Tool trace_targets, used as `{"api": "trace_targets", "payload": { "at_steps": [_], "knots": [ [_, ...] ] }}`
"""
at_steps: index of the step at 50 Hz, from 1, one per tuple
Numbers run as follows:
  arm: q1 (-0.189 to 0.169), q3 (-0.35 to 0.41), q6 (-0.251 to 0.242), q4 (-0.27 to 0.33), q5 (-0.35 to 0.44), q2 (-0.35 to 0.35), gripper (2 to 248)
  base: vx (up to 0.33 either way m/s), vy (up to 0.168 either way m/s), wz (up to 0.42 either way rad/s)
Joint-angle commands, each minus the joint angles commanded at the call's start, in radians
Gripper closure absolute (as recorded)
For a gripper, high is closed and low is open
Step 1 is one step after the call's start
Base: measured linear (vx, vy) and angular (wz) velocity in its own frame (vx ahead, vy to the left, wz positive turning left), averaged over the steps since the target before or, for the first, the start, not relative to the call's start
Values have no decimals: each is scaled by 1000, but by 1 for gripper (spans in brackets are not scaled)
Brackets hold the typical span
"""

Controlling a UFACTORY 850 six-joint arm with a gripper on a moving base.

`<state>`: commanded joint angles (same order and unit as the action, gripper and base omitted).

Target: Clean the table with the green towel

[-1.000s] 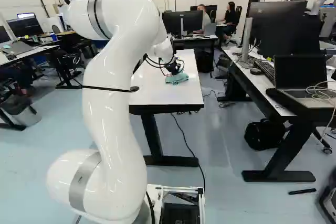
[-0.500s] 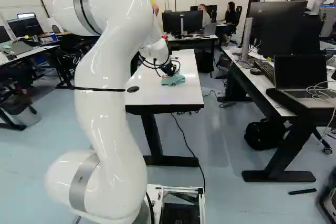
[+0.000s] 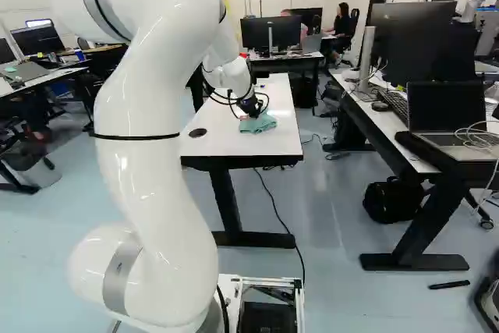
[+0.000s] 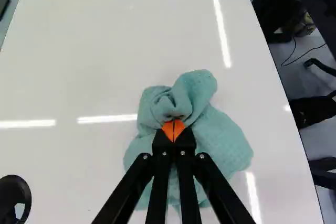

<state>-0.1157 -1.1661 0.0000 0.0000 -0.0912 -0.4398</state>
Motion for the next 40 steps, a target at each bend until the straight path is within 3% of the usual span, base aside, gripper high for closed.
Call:
{"api": "trace_targets", "payload": {
  "at_steps": [40],
  "knots": [
    [-49, 186, 0, 0, 0, 198, 230, 0, 0, 0]
  ]
}}
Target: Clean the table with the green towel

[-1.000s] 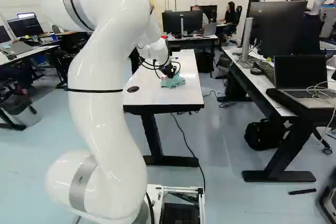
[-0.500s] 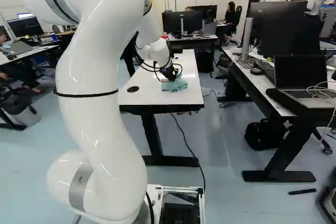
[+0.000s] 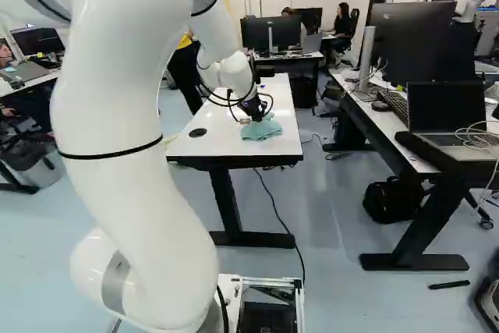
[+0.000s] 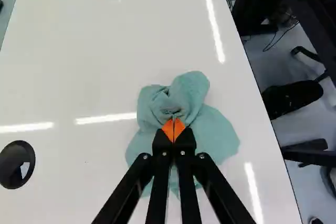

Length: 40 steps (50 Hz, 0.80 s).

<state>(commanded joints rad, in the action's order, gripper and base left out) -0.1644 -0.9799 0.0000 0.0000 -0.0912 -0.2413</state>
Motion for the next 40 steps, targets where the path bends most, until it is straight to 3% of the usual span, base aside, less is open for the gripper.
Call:
{"api": "trace_targets", "payload": {
  "at_steps": [40],
  "knots": [
    [-16, 151, 0, 0, 0, 169, 230, 0, 0, 0]
  ]
}}
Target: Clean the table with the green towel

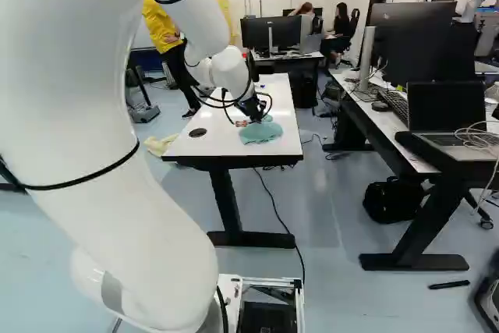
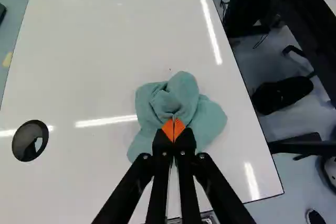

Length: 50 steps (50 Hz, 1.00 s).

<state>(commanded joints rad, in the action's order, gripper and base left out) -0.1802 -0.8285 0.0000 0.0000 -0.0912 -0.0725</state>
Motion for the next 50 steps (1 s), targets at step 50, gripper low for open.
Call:
{"api": "trace_targets", "payload": {
  "at_steps": [50],
  "knots": [
    [3, -23, 0, 0, 0, 28, 230, 0, 0, 0]
  ]
}}
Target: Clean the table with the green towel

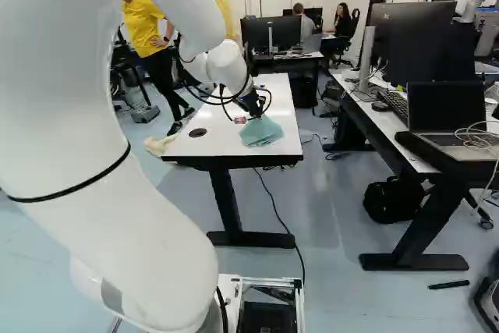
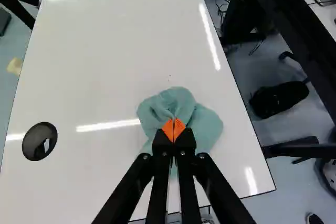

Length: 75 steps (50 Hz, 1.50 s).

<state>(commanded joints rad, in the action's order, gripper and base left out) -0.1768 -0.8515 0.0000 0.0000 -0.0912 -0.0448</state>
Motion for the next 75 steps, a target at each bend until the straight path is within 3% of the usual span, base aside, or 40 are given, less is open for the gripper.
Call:
{"api": "trace_targets", "payload": {
  "at_steps": [30, 64, 75],
  "knots": [
    [16, -156, 0, 0, 0, -77, 230, 0, 0, 0],
    [26, -342, 0, 0, 0, -242, 230, 0, 0, 0],
    [27, -354, 0, 0, 0, -265, 230, 0, 0, 0]
  ]
}}
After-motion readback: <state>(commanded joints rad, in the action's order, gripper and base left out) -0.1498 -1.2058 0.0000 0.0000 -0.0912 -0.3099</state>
